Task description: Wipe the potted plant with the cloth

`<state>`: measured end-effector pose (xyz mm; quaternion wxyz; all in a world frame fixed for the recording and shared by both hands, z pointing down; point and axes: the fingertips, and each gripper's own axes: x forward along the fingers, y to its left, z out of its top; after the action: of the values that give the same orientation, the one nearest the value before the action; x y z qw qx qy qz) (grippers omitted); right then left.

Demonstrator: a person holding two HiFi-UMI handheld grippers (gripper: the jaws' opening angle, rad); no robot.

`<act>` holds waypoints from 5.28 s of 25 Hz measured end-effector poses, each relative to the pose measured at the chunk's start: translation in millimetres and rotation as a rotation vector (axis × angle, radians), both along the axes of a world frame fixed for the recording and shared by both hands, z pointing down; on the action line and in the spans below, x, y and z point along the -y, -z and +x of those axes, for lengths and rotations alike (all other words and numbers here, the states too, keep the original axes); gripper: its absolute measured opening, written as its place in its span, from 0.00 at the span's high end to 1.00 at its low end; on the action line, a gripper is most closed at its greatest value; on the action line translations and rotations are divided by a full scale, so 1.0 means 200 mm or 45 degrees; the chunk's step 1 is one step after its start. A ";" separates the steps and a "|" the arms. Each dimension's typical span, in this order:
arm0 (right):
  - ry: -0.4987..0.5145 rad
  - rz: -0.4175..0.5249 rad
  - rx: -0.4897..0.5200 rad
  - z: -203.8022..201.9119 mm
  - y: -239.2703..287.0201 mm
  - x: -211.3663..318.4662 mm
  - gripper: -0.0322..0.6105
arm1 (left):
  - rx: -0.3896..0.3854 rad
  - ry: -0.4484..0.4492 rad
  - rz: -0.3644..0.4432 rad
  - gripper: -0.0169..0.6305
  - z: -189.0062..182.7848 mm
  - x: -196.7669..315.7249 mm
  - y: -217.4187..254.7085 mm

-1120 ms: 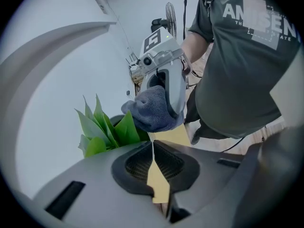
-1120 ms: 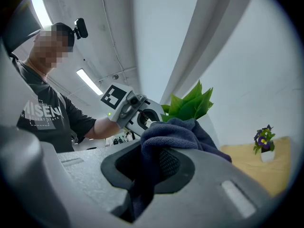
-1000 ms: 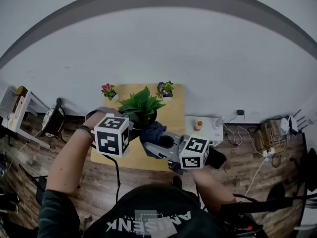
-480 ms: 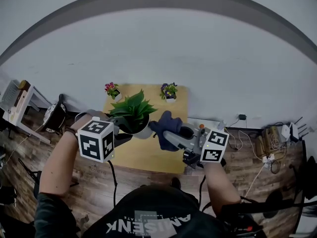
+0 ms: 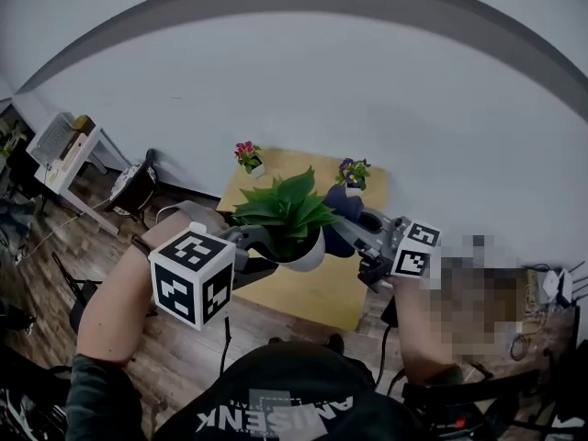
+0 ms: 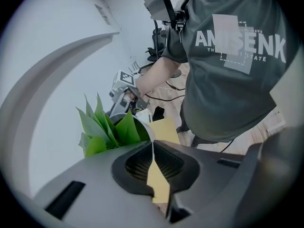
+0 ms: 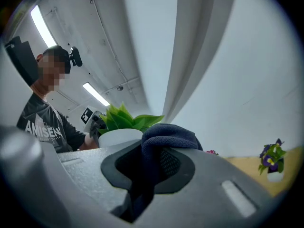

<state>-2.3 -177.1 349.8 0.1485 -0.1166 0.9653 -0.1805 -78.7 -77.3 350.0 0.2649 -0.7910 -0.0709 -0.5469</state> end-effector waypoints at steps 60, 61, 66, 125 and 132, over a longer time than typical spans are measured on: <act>-0.167 -0.131 -0.133 -0.11 -0.32 -0.30 0.87 | -0.276 0.529 -0.336 0.95 0.13 0.26 -0.33; -0.173 -0.129 -0.139 -0.11 -0.33 -0.31 0.87 | -0.281 0.556 -0.352 0.95 0.13 0.26 -0.34; -0.199 -0.132 -0.171 -0.15 -0.38 -0.33 0.87 | -0.318 0.669 -0.373 0.95 0.16 0.30 -0.34; -0.216 0.057 -0.213 -0.14 -0.11 -0.32 0.87 | -0.560 0.916 -0.420 0.96 0.14 0.18 -0.26; -0.199 -0.044 -0.247 -0.10 -0.29 -0.33 0.87 | -0.546 0.889 -0.431 0.96 0.12 0.14 -0.28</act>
<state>-22.1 -110.9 408.1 0.0661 -0.2110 0.9598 -0.1729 -54.2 -104.4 405.2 -0.0603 -0.8953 0.1685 -0.4079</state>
